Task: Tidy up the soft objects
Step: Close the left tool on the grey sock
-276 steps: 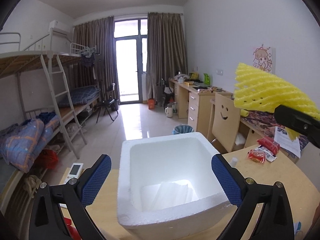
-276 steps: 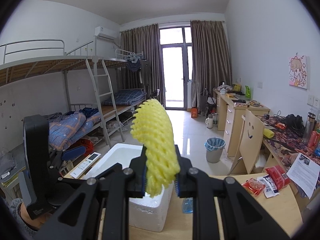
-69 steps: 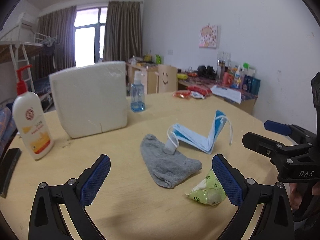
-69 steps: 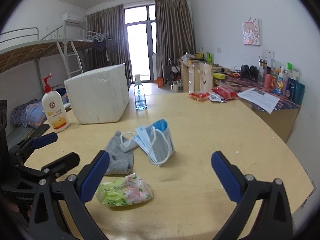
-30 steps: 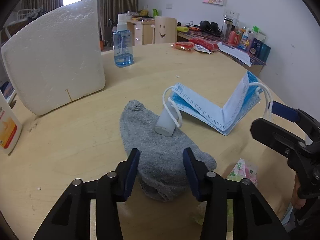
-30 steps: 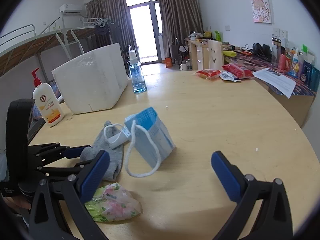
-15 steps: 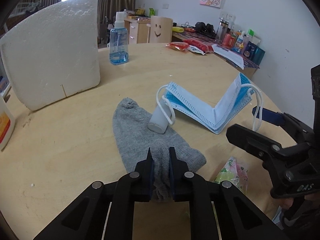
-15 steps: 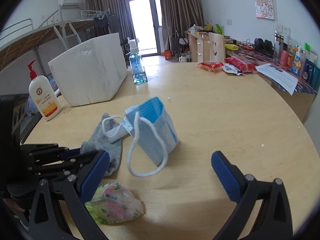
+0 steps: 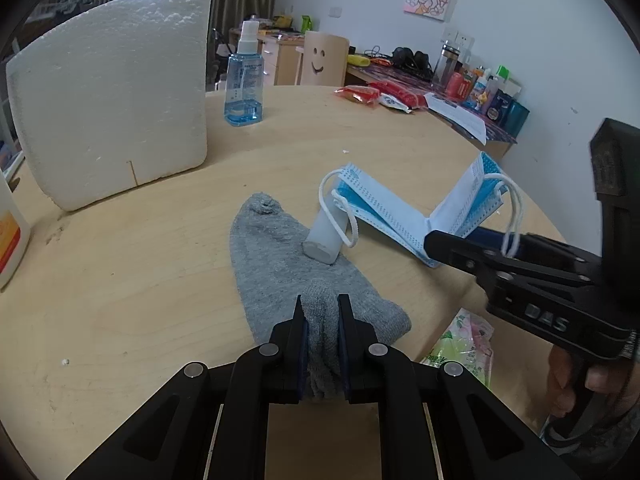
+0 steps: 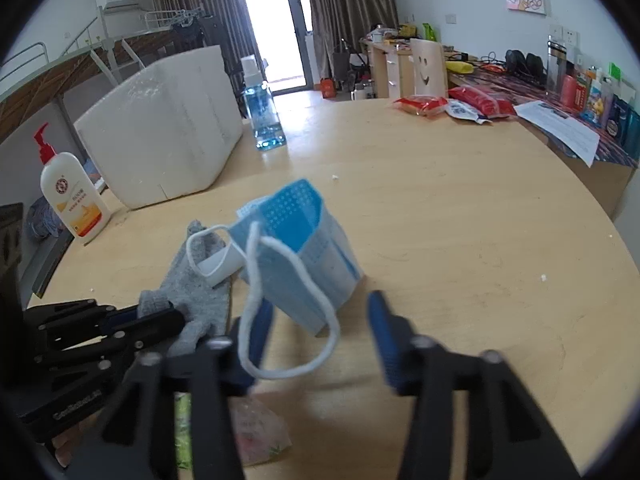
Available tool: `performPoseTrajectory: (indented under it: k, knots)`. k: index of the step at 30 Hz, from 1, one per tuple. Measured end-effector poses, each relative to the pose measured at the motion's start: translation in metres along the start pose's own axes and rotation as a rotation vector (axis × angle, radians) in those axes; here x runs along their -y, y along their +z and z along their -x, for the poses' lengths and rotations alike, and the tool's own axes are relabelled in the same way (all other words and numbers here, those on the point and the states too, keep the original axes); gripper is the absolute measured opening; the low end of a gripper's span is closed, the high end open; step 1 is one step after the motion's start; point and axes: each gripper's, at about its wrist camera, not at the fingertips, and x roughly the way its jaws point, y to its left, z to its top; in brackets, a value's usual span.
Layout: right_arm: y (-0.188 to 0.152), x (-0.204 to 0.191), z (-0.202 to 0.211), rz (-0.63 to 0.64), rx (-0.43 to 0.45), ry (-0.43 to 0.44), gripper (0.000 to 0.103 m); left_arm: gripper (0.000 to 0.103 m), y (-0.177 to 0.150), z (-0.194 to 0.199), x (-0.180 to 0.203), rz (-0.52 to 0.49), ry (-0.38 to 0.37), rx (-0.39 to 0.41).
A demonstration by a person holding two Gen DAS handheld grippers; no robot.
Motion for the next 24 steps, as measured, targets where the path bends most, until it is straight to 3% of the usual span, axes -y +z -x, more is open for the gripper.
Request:
performPoseTrajectory:
  k: [5, 17, 24]
  knots:
    - [0.001, 0.005, -0.011, -0.031, -0.033, 0.010, 0.012, 0.013, 0.000, 0.004, -0.003, 0.011, -0.004, 0.015]
    - [0.001, 0.011, 0.024, -0.070, 0.061, 0.033, 0.009, 0.013, -0.008, 0.031, -0.015, 0.030, 0.030, 0.077]
    - [-0.008, 0.020, 0.050, -0.081, 0.100, -0.016, 0.009, 0.013, -0.014, 0.053, -0.026, 0.051, 0.073, 0.118]
